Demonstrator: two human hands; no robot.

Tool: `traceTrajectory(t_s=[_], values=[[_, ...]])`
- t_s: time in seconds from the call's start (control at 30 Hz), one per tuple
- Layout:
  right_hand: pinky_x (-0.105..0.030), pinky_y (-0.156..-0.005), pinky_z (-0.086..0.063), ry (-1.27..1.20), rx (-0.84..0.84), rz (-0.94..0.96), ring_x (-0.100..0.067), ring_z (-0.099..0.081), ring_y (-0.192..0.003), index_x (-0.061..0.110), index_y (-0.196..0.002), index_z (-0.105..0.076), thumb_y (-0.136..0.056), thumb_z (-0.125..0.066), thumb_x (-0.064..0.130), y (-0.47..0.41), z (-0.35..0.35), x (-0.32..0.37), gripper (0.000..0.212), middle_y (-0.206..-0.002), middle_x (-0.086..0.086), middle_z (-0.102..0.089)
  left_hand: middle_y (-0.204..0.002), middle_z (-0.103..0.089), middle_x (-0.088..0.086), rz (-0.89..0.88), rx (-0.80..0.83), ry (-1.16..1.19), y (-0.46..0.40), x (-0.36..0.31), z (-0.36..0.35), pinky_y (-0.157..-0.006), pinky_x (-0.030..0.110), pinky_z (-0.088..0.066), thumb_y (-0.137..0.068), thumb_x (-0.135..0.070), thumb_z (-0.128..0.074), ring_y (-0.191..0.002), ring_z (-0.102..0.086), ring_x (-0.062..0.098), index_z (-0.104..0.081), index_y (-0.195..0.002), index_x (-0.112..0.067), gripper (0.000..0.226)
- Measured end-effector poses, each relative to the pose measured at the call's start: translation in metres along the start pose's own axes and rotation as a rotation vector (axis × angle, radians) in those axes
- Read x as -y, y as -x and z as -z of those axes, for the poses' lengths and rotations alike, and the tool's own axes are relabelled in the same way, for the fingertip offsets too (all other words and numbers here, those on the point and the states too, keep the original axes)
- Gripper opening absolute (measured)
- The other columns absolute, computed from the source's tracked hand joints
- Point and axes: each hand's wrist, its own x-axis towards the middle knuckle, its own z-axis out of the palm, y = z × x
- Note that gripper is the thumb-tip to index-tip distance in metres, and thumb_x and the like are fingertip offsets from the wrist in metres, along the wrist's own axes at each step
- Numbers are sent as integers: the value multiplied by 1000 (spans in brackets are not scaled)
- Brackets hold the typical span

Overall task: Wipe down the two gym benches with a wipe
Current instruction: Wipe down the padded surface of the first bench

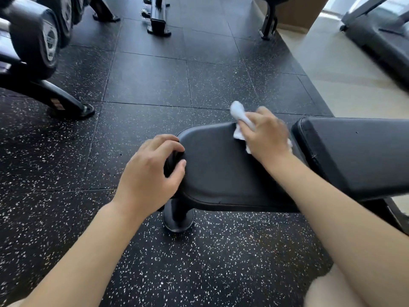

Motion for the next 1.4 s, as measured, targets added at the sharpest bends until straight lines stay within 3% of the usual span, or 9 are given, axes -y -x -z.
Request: traceTrajectory(t_s=[0.13, 0.27, 0.57, 0.77, 0.87, 1.0, 1.13, 1.27, 1.4], values=[[-47, -75, -47, -127, 70, 262, -31, -59, -84, 16, -107, -75, -97, -64, 33, 49, -10, 62, 22, -91, -5, -57, -116, -69, -4, 67, -91, -23, -10, 1, -7, -94, 45, -53, -94, -10, -67, -109, -66, 24, -69, -108, -14, 15], [-44, -69, -46, -206, 164, 519, -25, -52, -75, 17, -122, -73, -102, -60, 31, 106, 14, 34, 28, -88, -2, -55, -116, -68, -5, 80, -109, 0, -13, -2, -12, -96, 44, -52, -93, -10, -64, -109, -65, 23, -69, -108, -15, 17], [-43, -77, -49, -85, -2, -1, -28, -62, -84, 27, -109, -78, -99, -64, 37, 32, 19, -45, 20, -87, 2, -53, -128, -61, 4, 85, -79, -54, -11, -15, -25, -101, 31, -42, -93, -9, -61, -116, -56, 30, -65, -114, -8, 22], [-41, -66, -49, -211, 94, 379, -26, -55, -72, 22, -108, -71, -93, -67, 29, 80, 10, 19, 17, -82, -1, -52, -133, -60, 0, 109, -56, -21, -20, -17, -33, -103, 17, -31, -94, -10, -62, -121, -54, 24, -67, -121, -12, 27], [-37, -70, -45, -261, 175, 424, -20, -55, -77, 25, -113, -76, -97, -64, 37, 74, 10, 8, 23, -86, 3, -53, -142, -60, 2, 106, -21, -37, -25, -20, -38, -112, 24, -33, -96, -12, -63, -130, -51, 26, -66, -131, -12, 35], [-43, -82, -48, -141, 39, 59, -29, -63, -92, 25, -109, -77, -98, -65, 37, 10, 5, -68, 20, -91, 1, -56, -151, -56, 2, 83, 33, -94, -31, -29, -45, -122, 40, -34, -99, -16, -63, -141, -44, 26, -64, -140, -13, 41], [-40, -75, -44, -49, -31, -173, -36, -60, -89, 17, -98, -75, -99, -59, 39, -17, -1, -106, 27, -92, -6, -56, -153, -55, -5, 156, 25, -128, -43, -36, -50, -120, 47, -39, -99, -33, -54, -142, -45, 21, -60, -144, -22, 47], [-44, -71, -45, -51, 4, 20, -33, -56, -83, 19, -116, -74, -96, -58, 37, 11, -10, -46, 31, -91, -8, -57, -152, -56, -4, 231, -5, -177, -44, -43, -54, -113, 49, -45, -97, -38, -48, -137, -50, 23, -58, -146, -22, 53], [-46, -61, -44, -74, 184, 235, -32, -53, -74, 15, -126, -71, -99, -62, 31, 43, 8, -5, 33, -87, -9, -57, -157, -52, 3, 292, 102, -214, -45, -53, -43, -112, 51, -45, -99, -29, -51, -141, -47, 29, -54, -150, -15, 53]])
